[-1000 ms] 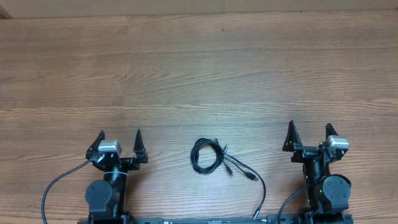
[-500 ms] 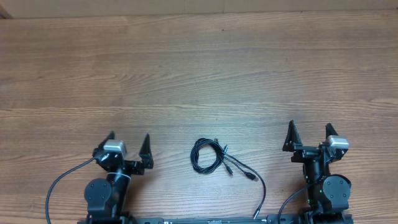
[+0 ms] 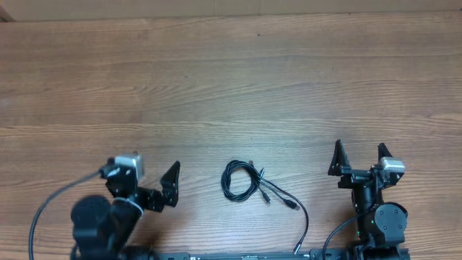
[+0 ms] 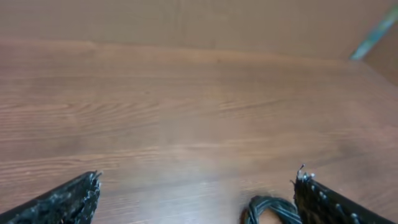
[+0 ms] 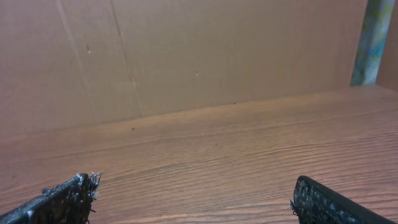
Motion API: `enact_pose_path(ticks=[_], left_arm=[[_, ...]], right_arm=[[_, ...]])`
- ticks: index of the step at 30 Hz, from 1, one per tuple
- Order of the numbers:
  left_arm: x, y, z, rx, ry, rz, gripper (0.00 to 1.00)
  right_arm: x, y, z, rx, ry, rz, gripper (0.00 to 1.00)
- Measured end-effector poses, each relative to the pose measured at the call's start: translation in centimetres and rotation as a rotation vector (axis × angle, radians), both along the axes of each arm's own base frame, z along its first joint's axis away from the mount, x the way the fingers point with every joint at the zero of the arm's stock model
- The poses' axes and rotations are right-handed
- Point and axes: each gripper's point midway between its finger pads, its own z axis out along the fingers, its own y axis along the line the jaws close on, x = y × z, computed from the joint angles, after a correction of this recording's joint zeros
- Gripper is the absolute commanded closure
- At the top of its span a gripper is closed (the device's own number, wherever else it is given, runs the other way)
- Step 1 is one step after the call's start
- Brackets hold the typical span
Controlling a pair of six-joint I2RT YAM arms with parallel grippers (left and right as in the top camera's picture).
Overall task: Untangle cables
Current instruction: 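Reach the left gripper forward to the black cable coil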
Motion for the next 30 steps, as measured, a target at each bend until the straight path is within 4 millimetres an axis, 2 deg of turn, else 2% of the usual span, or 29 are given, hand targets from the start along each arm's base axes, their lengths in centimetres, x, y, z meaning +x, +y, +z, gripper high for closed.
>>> enact_pose_path(ticks=[6,11,14,18,21,25,30], left_arm=[[2.6,-1.9,0.5,-0.012,0.193,-0.123,0.00],[4.1,-6.1,-1.6,0.013,0.321,-0.298,0.00],[4.3,-9.5,-3.5,0.062,0.372,-0.404,0.01],[4.6,-12.4,-6.9,0.116,0.460,-0.480,0.00],[4.8,-13.3,-9.5,0.143,0.535,-0.502,0.00],[3.9,-14.6,-13.6,0.212,0.652,-0.558,0.00],[3.3,-15.2,-15.8,0.308,0.685,-0.561,0.04]], right_arm=[[0.0,0.0,0.1,0.000,-0.003,-0.001,0.00],[0.0,0.0,0.1,0.001,-0.002,0.000,0.00],[0.0,0.0,0.0,0.000,-0.002,-0.001,0.00],[0.0,0.0,0.1,0.000,-0.003,0.000,0.00],[0.0,0.0,0.1,0.001,-0.003,0.000,0.00],[0.0,0.0,0.1,0.000,-0.003,0.000,0.00],[0.0,0.0,0.1,0.000,-0.002,0.000,0.00]])
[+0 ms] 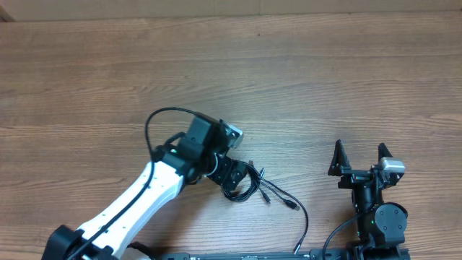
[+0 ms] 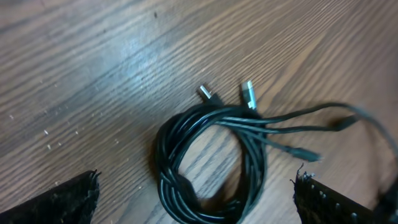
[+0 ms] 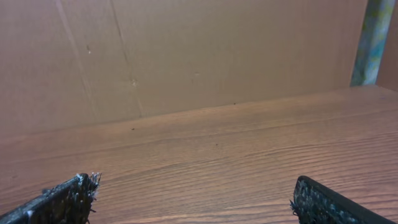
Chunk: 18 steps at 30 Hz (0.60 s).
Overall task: Untangle cables
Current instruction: 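Reach the left gripper forward to the black cable coil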
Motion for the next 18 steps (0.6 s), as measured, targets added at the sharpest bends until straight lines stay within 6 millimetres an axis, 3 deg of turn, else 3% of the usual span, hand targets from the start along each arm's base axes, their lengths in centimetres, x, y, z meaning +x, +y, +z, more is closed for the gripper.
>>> enact_pose_path(ticks=[5,12,18], left_arm=[[0.4,0.7,-1.8,0.164,-0.064,0.012,0.15],[0.9,-0.6,-4.7,0.215,-0.061,0.039,0.44],[2.1,-0.8,-5.0,0.210,-0.085,0.108,0.90]], right_arm=[[0.0,0.0,0.0,0.000,0.000,0.000,0.00],[0.0,0.0,0.0,0.000,0.000,0.000,0.00],[0.0,0.0,0.0,0.000,0.000,0.000,0.00]])
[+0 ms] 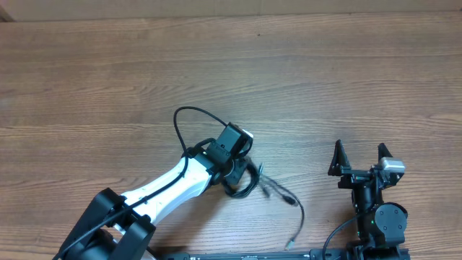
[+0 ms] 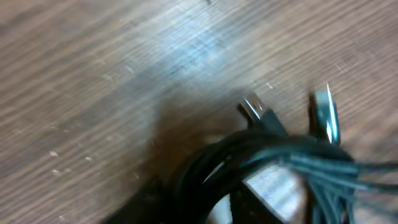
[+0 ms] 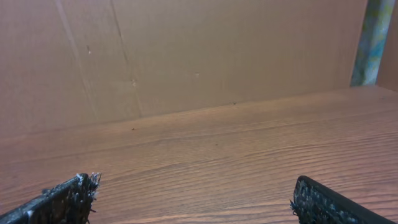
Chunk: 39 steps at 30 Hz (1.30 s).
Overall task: Untangle cables
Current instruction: 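Reach the left gripper forward to the black cable coil, then grasp the cable coil with the left gripper and lift it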
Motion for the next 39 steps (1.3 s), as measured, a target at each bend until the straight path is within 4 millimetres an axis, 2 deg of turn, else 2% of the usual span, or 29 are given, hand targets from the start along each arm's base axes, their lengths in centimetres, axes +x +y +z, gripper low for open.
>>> enact_pose_path(ticks=[1,5,6,7,9,11,15,17,19,22,24,26,28,29,31,34,36,39], left_arm=[[0.4,0.2,0.1,0.014,-0.022,0.008,0.96],[2.8,0.5,1.1,0.029,-0.138,0.057,0.96],[3.8,0.4,1.6,0.027,-0.189,0.075,0.95],[5.9,1.0,2.9,0.037,-0.283,0.130,0.96],[8.2,2.0,4.0,0.016,-0.364,0.199,0.96],[10.2,4.4,4.8,0.009,-0.401,0.309,0.96],[11.5,7.9,4.4,-0.028,-0.364,0.454,0.94],[10.8,7.0,3.8,-0.098,-0.287,0.441,0.63],[9.8,6.1,3.2,-0.150,-0.214,0.455,0.52],[8.1,5.9,2.1,-0.198,-0.095,0.565,0.18],[7.8,5.9,1.9,-0.221,-0.068,0.613,0.00],[8.6,5.5,2.5,-0.238,-0.108,0.583,0.00],[9.7,5.2,3.4,-0.217,-0.184,0.466,0.01],[10.3,5.1,3.8,-0.184,-0.236,0.373,0.13],[11.2,4.8,4.6,-0.086,-0.338,0.154,0.18],[11.4,4.8,4.8,0.059,-0.419,-0.104,0.16],[11.4,4.7,4.8,0.121,-0.447,-0.217,0.16],[11.2,4.2,4.6,0.138,-0.459,-0.314,0.21]], right_arm=[[0.0,0.0,0.0,0.000,-0.001,0.000,0.00],[0.0,0.0,0.0,0.000,-0.001,0.000,0.00],[0.0,0.0,0.0,0.000,-0.001,0.000,0.00],[0.0,0.0,0.0,0.000,-0.001,0.000,0.00],[0.0,0.0,0.0,0.000,0.000,-0.001,0.00],[0.0,0.0,0.0,0.000,-0.001,0.000,0.00],[0.0,0.0,0.0,0.000,-0.001,0.000,0.00],[0.0,0.0,0.0,0.000,0.000,0.000,0.00],[0.0,0.0,0.0,0.000,-0.001,0.000,0.00],[0.0,0.0,0.0,0.000,0.000,-0.001,0.00],[0.0,0.0,0.0,0.000,-0.001,0.000,0.00],[0.0,0.0,0.0,0.000,0.000,0.000,0.00],[0.0,0.0,0.0,0.000,-0.001,0.000,0.00],[0.0,0.0,0.0,0.000,-0.001,0.000,0.00],[0.0,0.0,0.0,0.000,0.000,0.000,0.00],[0.0,0.0,0.0,0.000,-0.001,0.000,0.00],[0.0,0.0,0.0,0.000,-0.001,0.000,0.00],[0.0,0.0,0.0,0.000,-0.001,0.000,0.00]])
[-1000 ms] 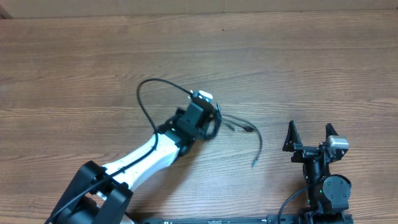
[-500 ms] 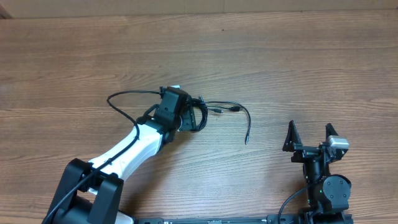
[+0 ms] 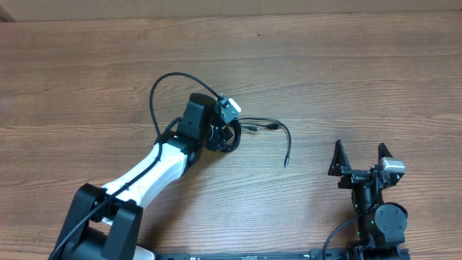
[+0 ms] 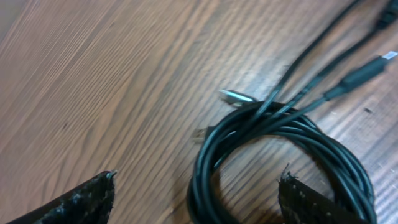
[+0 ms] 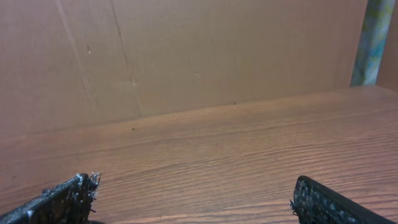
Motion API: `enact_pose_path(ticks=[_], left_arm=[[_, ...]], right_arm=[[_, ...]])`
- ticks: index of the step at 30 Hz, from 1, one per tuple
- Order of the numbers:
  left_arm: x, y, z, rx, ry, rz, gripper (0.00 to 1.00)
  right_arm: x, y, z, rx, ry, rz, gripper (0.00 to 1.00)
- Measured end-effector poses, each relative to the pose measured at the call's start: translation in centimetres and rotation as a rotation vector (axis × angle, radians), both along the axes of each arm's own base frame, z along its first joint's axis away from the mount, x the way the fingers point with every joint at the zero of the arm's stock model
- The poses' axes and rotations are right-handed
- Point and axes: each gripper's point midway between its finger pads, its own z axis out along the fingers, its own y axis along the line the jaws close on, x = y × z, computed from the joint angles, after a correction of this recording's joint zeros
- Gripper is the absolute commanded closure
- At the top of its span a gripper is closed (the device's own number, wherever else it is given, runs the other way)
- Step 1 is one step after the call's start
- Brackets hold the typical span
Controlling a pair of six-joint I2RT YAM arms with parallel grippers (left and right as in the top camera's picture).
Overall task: Untangle cables
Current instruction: 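Grasp the cable coil with the left gripper and lift it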
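A black cable bundle (image 3: pixel 232 134) lies coiled on the wooden table (image 3: pixel 346 79), with loose ends (image 3: pixel 278 130) trailing right and one end curving down. In the left wrist view the coil (image 4: pixel 273 149) fills the lower right, and metal plugs (image 4: pixel 239 96) point up-left. My left gripper (image 3: pixel 222 134) stands open over the coil, with the coil's left strand between its fingers (image 4: pixel 78 200). My right gripper (image 3: pixel 359 159) rests open at the table's near right, far from the cables; its view shows only bare table between its fingertips (image 5: pixel 65 196).
A brown cardboard wall (image 5: pixel 186 56) stands behind the table's far edge. The left arm's own black cable (image 3: pixel 166 90) loops above the arm. A greenish post (image 5: pixel 371 40) is at the far right.
The cable bundle now lies further back and to the left, its loose ends swung round to the right. My left gripper has moved with it and its fingers now show spread wide. The right arm is unchanged.
Both grippers were parked open at the near edge, with the coil between them. Then my left gripper hung open over the coil, then pressed close onto it. Now the coil lies further back and left, with the left gripper open over it.
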Motion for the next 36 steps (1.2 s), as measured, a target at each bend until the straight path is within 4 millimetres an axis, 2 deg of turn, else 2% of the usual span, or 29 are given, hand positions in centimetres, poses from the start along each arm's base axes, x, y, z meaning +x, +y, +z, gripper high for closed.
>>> enact_pose_path(ticks=[2,4,5,7,8,10,11,15,22,25,28,29,30,31,33,34,36], left_arm=[[-0.4,-0.6,-0.9,0.012,0.020,-0.062,0.22],[-0.9,-0.8,-3.0,0.034,0.068,-0.106,0.28],[-1.1,-0.8,-3.9,0.045,0.086,-0.118,0.34],[-1.1,-0.8,-5.5,0.061,0.109,-0.123,0.48],[-0.7,-0.8,-5.7,0.059,0.101,-0.120,0.57],[-0.4,-0.7,-5.7,0.058,0.092,-0.111,0.89],[-0.3,-0.7,-5.7,0.053,0.092,-0.104,0.96],[0.1,-0.5,-5.5,0.017,0.100,-0.025,0.96],[-0.4,-0.2,-5.6,-0.205,0.221,0.301,0.96],[-1.2,-0.2,-5.0,-0.306,0.285,0.446,0.96],[-2.5,0.1,-3.4,-0.436,0.364,0.638,0.96],[-3.7,0.7,-3.3,-0.467,0.420,0.740,0.96],[-4.3,1.0,-3.2,-0.487,0.449,0.801,0.91],[-4.9,1.2,-3.3,-0.520,0.489,0.887,0.78],[-6.1,1.4,-3.9,-0.565,0.563,1.023,0.21],[-6.3,1.2,-3.9,-0.601,0.592,1.065,0.00],[-6.5,0.9,-3.8,-0.603,0.606,1.047,0.01]], right_arm=[[0.0,0.0,0.0,0.000,0.000,0.000,0.00],[0.0,0.0,0.0,0.001,-0.001,0.000,0.00],[0.0,0.0,0.0,0.000,0.000,0.000,0.00],[0.0,0.0,0.0,0.001,0.000,0.000,0.00],[0.0,0.0,0.0,0.000,0.000,0.000,0.00],[0.0,0.0,0.0,0.000,0.000,0.000,0.00],[0.0,0.0,0.0,0.000,0.000,0.000,0.00],[0.0,0.0,0.0,0.000,0.000,0.000,0.00],[0.0,0.0,0.0,0.001,0.000,0.000,0.00],[0.0,0.0,0.0,0.000,0.000,0.000,0.00],[0.0,0.0,0.0,0.001,0.000,0.000,0.00],[0.0,0.0,0.0,0.001,0.000,0.000,0.00],[0.0,0.0,0.0,0.000,0.000,0.000,0.00],[0.0,0.0,0.0,0.000,0.000,0.000,0.00],[0.0,0.0,0.0,0.001,0.000,0.000,0.00],[0.0,0.0,0.0,0.000,0.000,0.000,0.00],[0.0,0.0,0.0,0.000,0.000,0.000,0.00]])
